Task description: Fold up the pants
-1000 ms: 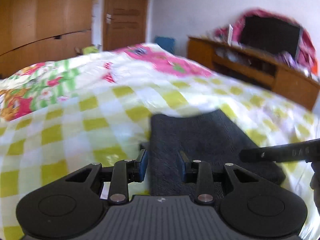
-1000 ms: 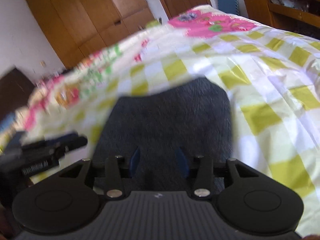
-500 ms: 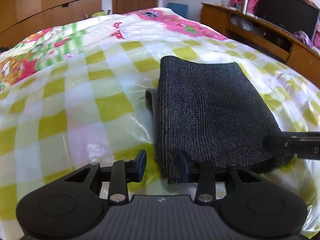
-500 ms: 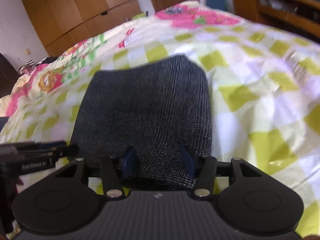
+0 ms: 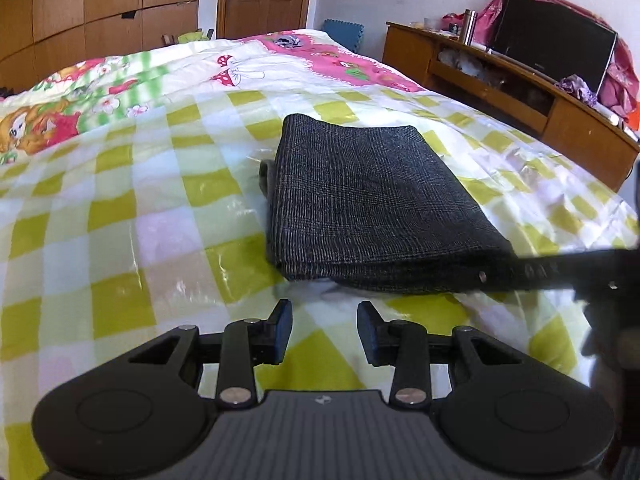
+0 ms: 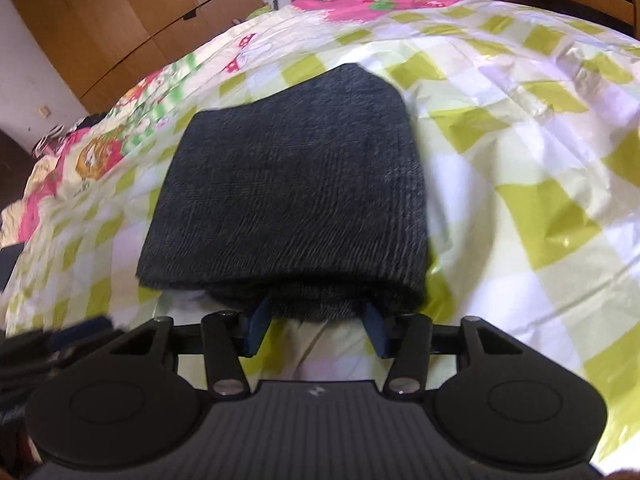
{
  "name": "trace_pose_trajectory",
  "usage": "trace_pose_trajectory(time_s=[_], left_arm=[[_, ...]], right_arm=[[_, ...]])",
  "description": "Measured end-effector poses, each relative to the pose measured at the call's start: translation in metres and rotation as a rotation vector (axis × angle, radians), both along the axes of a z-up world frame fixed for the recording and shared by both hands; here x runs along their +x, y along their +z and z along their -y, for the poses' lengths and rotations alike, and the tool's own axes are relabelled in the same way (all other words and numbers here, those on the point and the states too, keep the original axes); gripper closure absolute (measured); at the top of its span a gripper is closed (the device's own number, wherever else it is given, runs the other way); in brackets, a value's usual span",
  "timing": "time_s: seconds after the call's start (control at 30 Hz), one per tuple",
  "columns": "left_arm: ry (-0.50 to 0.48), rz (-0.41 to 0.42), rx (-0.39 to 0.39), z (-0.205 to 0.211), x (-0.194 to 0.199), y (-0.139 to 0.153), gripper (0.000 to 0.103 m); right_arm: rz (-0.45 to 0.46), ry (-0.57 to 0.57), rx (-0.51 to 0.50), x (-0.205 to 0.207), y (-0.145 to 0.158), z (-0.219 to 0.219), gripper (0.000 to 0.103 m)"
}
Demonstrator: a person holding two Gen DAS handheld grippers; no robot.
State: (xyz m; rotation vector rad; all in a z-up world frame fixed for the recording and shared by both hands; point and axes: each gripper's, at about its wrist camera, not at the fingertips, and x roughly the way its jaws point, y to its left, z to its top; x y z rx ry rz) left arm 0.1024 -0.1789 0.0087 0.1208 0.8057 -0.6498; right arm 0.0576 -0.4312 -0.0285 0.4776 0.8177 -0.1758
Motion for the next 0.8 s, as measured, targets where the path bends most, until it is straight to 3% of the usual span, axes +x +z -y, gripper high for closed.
trace_pose_trajectory(time_s=[0.07,0.4,0.53,0.8], left_arm=[[0.000,-0.007,-0.007,0.001,-0.001,0.000,0.052],[-0.019,-0.015,0.015,0.020,-0.004,-0.004,0.052],[0.002,-0.015,-0.002,0.026,-0.005,0.001,0.052],[0.057,0.029,0.021,0.048,-0.025,0.014,0.045]], right_arm=[[-0.006,-0.013,-0.049,0.007,0.002,0.005,0.064],[-0.044,-0.048,-0.076,0.033,0.005,0.041,0.063],[-0.001,-0.036,-0.138,0.002,0.016,0.025,0.057],[0.072,0.037,-0.095,-0.047,0.043,0.006,0.054]])
